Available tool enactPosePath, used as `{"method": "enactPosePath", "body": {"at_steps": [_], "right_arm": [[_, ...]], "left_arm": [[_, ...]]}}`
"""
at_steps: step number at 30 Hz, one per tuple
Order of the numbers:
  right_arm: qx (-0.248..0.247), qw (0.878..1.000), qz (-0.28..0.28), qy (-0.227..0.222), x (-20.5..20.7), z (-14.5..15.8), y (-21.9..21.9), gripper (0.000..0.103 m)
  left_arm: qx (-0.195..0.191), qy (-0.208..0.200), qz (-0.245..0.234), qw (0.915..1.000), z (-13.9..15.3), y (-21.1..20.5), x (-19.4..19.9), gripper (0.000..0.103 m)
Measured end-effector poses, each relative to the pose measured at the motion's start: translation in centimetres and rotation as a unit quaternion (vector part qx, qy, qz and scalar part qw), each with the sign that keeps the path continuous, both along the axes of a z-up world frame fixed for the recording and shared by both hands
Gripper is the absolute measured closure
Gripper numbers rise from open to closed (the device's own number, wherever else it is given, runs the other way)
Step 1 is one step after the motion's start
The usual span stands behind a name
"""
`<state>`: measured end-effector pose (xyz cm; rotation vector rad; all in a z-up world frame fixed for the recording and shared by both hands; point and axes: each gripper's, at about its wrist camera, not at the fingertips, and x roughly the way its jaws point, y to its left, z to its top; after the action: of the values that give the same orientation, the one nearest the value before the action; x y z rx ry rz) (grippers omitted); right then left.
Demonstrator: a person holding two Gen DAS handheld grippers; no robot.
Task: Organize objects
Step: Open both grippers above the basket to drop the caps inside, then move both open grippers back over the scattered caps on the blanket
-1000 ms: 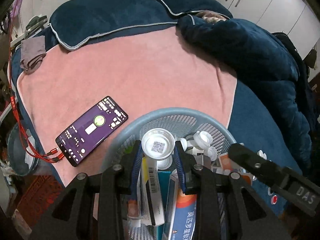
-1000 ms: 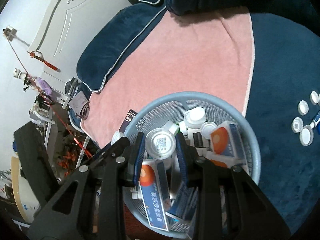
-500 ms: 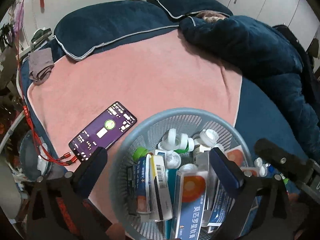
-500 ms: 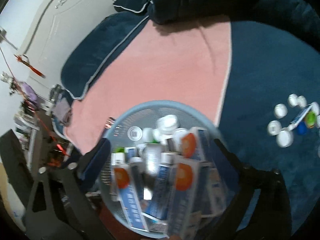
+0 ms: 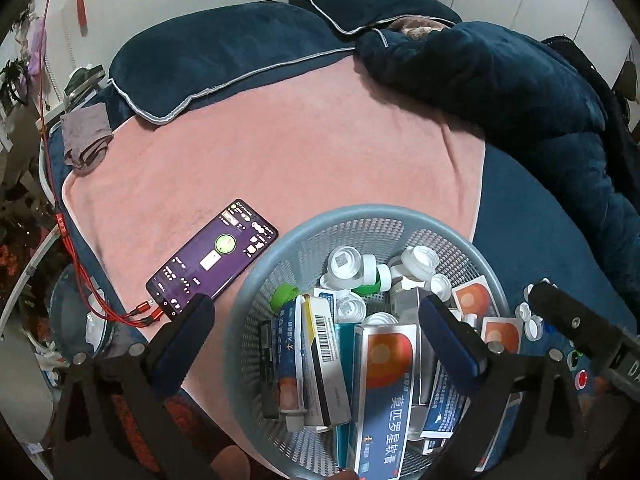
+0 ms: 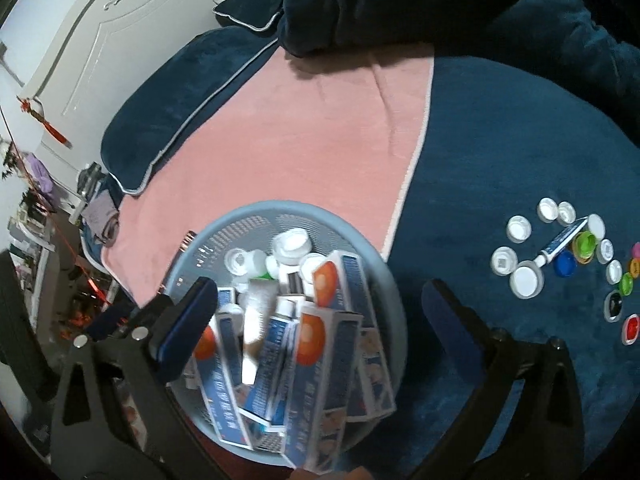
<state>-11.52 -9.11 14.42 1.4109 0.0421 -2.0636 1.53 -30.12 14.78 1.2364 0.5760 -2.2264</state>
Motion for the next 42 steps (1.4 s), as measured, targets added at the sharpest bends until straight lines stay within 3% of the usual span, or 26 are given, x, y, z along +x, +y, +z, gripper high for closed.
{"method": "enactPosePath", "body": {"at_steps": [24, 35, 42], "right_arm": [[0.008, 0.999, -0.037, 0.012, -1.4, 0.2, 6.8, 0.000], [0.006, 0.997, -0.080, 0.009, -3.2, -0.4, 13.6, 0.000], [0.015, 0.993, -0.119, -0.005, -4.3, -2.1, 19.4, 0.000]], "left_arm": [[-0.026, -0.012, -0.052, 0.9982, 1.1, 5.6, -3.0, 0.001], [-0.048, -0.024, -0.105, 0.9930, 1.7, 10.8, -5.8, 0.001], [-0.073, -0.041, -0.158, 0.9839, 1.6, 15.2, -7.9, 0.001]]}}
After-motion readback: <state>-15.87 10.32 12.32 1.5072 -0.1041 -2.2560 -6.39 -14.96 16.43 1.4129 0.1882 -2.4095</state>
